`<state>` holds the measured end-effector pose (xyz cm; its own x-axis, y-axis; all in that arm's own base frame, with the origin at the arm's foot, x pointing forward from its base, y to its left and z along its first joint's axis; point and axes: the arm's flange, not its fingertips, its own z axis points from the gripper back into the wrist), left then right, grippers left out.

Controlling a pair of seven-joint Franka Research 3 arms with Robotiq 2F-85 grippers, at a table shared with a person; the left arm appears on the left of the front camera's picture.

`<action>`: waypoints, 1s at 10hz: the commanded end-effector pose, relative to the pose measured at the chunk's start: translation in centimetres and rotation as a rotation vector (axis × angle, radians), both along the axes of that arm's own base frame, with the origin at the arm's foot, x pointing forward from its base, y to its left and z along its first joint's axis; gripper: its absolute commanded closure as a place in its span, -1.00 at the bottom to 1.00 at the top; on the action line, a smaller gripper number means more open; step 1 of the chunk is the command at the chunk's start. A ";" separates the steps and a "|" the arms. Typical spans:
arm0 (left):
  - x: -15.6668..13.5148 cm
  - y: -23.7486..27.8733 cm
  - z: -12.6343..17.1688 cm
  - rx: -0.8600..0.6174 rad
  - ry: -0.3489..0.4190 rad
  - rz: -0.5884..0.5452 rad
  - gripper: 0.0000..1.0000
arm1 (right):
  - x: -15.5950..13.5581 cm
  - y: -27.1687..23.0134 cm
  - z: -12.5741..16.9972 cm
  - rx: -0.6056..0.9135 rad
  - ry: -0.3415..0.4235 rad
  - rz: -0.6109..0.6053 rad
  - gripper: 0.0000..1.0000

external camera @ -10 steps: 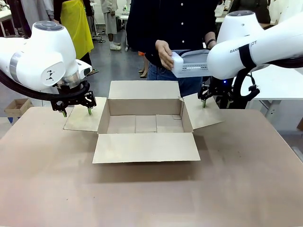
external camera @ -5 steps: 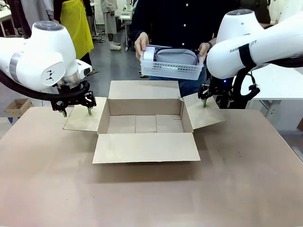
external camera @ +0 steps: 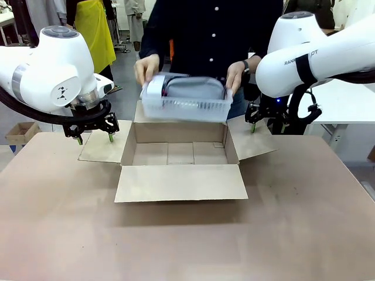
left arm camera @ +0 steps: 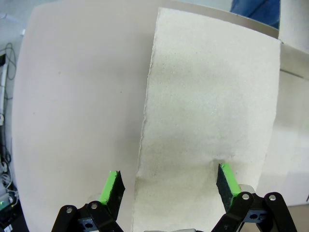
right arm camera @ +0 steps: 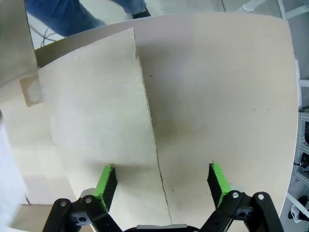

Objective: Pack the gift set into the box.
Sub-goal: Lift both hands away from the flaps of the Package Box.

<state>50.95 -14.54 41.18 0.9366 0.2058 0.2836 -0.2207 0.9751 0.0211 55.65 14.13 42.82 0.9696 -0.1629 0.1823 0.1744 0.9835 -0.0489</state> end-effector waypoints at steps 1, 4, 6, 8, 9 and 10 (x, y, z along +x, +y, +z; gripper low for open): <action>-0.1 -0.2 0.0 0.020 -0.007 0.020 -1.00 | 0.0 0.4 0.2 -0.017 -0.004 -0.024 -1.00; -0.1 -0.2 0.0 0.020 -0.007 0.020 -1.00 | 0.0 0.4 0.2 -0.017 -0.004 -0.024 -1.00; -0.1 -0.2 0.0 0.020 -0.007 0.020 -1.00 | 0.0 0.4 0.2 -0.017 -0.004 -0.024 -1.00; -0.1 -0.2 0.0 0.020 -0.007 0.020 -1.00 | 0.0 0.4 0.2 -0.017 -0.004 -0.024 -1.00; -0.1 -0.2 0.0 0.020 -0.007 0.020 -1.00 | 0.0 0.4 0.2 -0.017 -0.004 -0.024 -1.00; -0.1 -0.2 0.0 0.020 -0.007 0.020 -1.00 | 0.0 0.4 0.2 -0.017 -0.004 -0.024 -1.00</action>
<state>50.95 -14.54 41.18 0.9366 0.2059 0.2836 -0.2207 0.9751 0.0211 55.65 14.13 42.82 0.9696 -0.1633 0.1823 0.1749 0.9834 -0.0489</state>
